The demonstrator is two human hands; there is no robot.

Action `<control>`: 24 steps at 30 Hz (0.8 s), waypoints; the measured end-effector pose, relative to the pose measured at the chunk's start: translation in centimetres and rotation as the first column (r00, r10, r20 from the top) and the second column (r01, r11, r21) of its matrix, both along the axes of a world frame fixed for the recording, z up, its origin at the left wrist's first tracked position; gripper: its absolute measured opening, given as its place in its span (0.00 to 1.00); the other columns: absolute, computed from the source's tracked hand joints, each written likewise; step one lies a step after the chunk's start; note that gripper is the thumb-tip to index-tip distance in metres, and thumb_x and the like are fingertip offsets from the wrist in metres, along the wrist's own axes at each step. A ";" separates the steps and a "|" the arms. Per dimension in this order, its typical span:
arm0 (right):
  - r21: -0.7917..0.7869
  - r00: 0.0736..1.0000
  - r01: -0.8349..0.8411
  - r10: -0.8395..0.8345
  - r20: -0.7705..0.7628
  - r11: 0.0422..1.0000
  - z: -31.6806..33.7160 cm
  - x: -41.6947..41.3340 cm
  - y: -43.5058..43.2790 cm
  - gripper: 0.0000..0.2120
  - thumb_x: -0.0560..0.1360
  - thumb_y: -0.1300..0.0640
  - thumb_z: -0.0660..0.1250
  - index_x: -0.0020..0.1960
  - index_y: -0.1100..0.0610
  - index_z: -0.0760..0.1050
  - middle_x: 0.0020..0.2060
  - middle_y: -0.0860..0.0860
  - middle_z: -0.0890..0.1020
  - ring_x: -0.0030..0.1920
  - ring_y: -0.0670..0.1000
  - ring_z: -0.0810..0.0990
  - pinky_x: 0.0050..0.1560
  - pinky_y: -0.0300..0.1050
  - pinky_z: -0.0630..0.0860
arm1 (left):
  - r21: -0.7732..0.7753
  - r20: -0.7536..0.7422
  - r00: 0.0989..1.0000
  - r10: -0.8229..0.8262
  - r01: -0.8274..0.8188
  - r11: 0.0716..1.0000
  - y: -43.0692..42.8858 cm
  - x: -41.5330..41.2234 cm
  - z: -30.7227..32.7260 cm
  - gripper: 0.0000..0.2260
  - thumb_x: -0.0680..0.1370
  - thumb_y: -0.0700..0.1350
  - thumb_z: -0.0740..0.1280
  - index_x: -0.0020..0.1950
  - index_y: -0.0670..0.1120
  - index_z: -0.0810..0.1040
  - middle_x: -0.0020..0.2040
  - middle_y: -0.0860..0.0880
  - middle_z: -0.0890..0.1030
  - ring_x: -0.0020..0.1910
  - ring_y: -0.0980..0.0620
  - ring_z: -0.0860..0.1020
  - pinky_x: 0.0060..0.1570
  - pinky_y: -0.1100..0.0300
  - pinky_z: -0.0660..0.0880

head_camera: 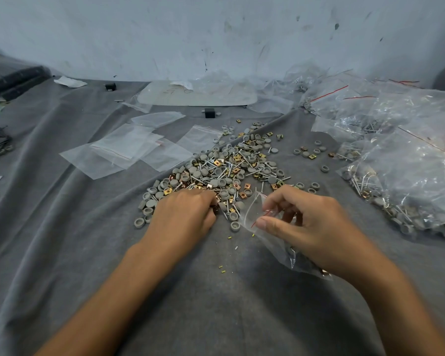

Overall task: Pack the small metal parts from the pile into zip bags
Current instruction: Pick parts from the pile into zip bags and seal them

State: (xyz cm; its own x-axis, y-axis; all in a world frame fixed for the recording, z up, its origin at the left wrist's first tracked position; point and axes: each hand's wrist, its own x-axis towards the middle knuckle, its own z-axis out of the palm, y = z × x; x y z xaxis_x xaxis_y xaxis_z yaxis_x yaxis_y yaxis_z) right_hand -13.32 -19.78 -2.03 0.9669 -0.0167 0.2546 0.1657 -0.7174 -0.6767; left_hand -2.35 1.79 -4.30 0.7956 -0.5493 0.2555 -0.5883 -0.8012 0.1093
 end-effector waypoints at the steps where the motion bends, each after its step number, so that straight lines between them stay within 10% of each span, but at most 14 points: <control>1: 0.003 1.000 0.001 -0.001 0.000 1.000 0.0 0.0 0.0 0.14 0.69 0.36 0.71 0.48 0.43 0.78 0.43 0.38 0.81 0.42 0.45 0.80 0.40 0.36 0.72 | -0.017 -0.010 1.000 0.000 0.000 1.000 0.1 0.1 -0.1 0.09 0.80 0.51 0.62 0.56 0.53 0.79 0.51 0.55 0.81 0.53 0.50 0.79 0.48 0.52 0.77; 14: 0.010 1.000 -0.013 0.013 -0.009 1.000 0.0 0.1 0.4 0.12 0.69 0.38 0.73 0.48 0.43 0.78 0.42 0.40 0.82 0.42 0.45 0.80 0.44 0.47 0.79 | -0.628 -0.368 0.889 -0.274 -0.021 0.778 -0.2 -0.8 1.1 0.02 0.77 0.52 0.72 0.46 0.55 0.83 0.40 0.55 0.84 0.41 0.55 0.81 0.45 0.51 0.78; 24: -0.014 1.000 -0.017 0.018 0.004 1.000 0.0 0.1 0.5 0.13 0.68 0.35 0.70 0.47 0.42 0.78 0.44 0.37 0.81 0.43 0.44 0.80 0.42 0.41 0.77 | -0.675 -0.436 0.803 -0.407 0.007 0.738 -0.7 -1.1 1.1 0.09 0.75 0.56 0.71 0.43 0.51 0.83 0.34 0.50 0.80 0.32 0.58 0.74 0.34 0.58 0.71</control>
State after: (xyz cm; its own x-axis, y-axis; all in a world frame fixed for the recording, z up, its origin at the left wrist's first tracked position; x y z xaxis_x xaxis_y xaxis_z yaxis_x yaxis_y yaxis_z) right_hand -13.20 -19.33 -2.06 0.9659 0.0037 0.2591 0.1814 -0.7236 -0.6660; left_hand -3.42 1.05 -3.23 0.7871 -0.5913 0.1756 -0.4126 -0.2930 0.8625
